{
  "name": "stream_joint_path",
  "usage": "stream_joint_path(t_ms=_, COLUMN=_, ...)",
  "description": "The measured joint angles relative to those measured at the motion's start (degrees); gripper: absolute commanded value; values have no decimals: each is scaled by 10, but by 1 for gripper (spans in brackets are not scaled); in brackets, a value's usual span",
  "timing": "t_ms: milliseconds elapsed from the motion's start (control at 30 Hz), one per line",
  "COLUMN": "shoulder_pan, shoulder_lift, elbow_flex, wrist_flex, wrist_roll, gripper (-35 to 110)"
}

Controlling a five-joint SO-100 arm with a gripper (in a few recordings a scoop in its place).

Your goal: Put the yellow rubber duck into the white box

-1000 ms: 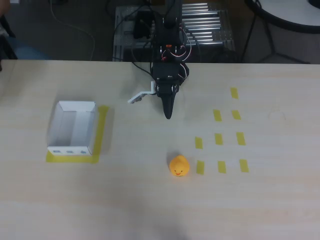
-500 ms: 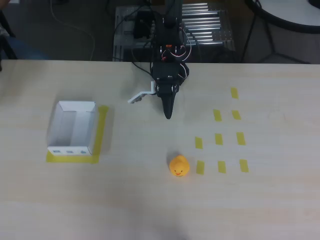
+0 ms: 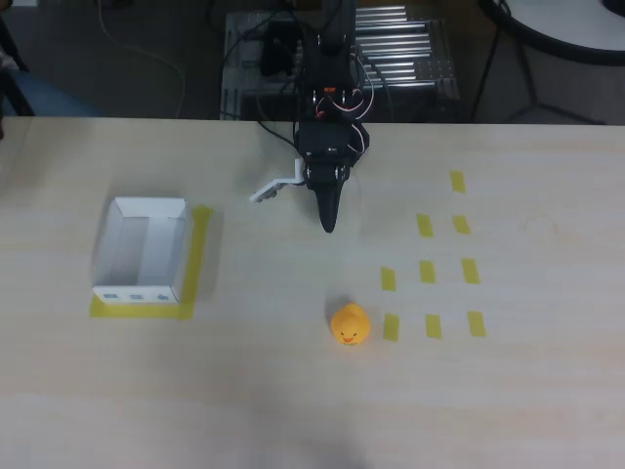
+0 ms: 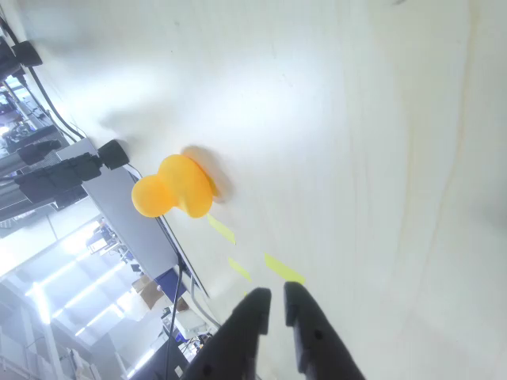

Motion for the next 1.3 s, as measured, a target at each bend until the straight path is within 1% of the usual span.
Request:
stream_joint_path(t_ms=867, shoulder_pan=0, shoulder_lift=0, elbow_flex=0, wrist_flex=0, wrist_roll=0, gripper=0)
stream_joint_path(t_ms=1000, shoulder_pan=2, shoulder_lift=-3, elbow_flex=-2, wrist_flex=-8, wrist_roll=-16, gripper=0)
stream_joint_path(t_ms=1167, shoulder_pan=16, shoulder_lift=-83, elbow_flex=-40, wrist_flex=-24, wrist_roll=-41, gripper=0)
stream_joint_path(t_ms=1300, shoulder_pan=16, shoulder_lift=-177, elbow_flex=-142, wrist_flex=-17, wrist_roll=-55, gripper=0)
